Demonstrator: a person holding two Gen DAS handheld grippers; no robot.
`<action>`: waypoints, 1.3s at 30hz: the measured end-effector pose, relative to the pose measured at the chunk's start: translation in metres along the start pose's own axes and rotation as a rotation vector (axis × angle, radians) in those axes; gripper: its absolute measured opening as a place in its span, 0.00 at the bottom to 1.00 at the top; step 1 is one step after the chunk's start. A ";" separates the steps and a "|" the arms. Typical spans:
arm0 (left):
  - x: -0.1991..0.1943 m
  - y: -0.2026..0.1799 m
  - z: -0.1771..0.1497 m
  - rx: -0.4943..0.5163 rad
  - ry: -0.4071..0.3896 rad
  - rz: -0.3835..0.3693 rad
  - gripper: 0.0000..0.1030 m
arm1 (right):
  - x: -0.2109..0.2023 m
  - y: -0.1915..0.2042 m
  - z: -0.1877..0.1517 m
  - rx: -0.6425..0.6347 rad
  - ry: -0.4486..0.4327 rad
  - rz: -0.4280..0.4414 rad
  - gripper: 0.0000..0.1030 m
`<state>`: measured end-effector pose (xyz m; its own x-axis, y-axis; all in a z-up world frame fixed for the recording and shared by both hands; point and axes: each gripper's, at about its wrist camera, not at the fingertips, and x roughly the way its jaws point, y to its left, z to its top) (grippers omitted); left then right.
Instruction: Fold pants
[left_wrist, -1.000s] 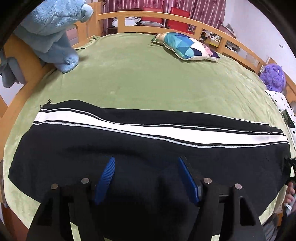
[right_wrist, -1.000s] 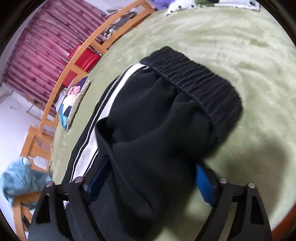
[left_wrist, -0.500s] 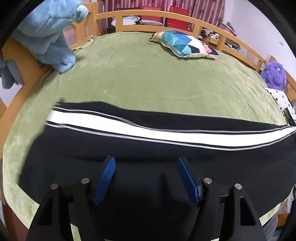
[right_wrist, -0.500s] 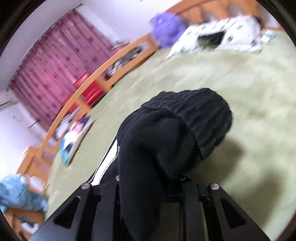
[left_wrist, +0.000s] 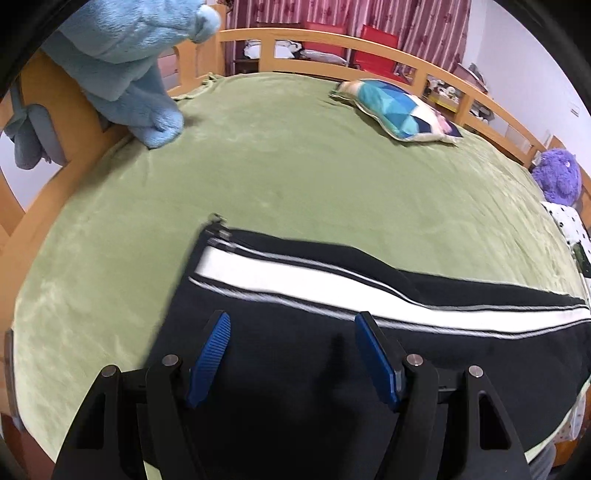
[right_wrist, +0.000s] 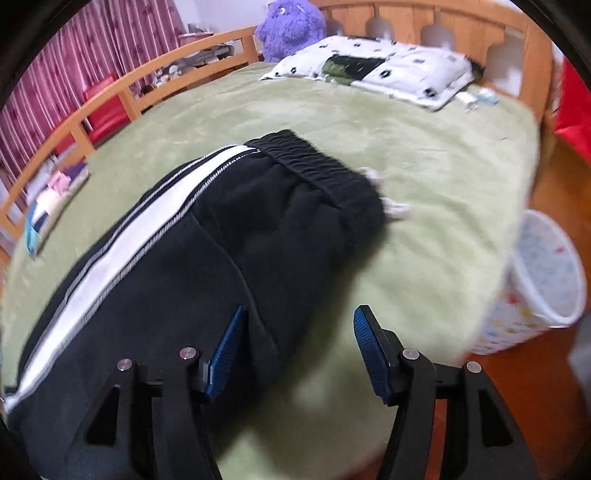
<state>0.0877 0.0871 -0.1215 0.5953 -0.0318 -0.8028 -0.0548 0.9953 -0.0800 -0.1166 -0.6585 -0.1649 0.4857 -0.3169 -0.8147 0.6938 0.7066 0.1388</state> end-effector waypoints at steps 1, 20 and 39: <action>0.002 0.008 0.003 -0.004 -0.004 0.008 0.66 | -0.013 0.005 -0.002 -0.023 -0.012 -0.038 0.58; 0.076 0.056 0.043 0.004 0.041 -0.132 0.19 | -0.038 0.196 -0.053 -0.200 0.006 0.053 0.58; 0.039 0.083 0.049 -0.024 0.002 -0.035 0.50 | 0.011 0.217 -0.087 -0.262 0.160 0.091 0.58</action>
<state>0.1455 0.1729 -0.1304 0.5953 -0.0664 -0.8008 -0.0537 0.9911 -0.1222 -0.0074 -0.4534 -0.1926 0.4352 -0.1560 -0.8867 0.4810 0.8728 0.0825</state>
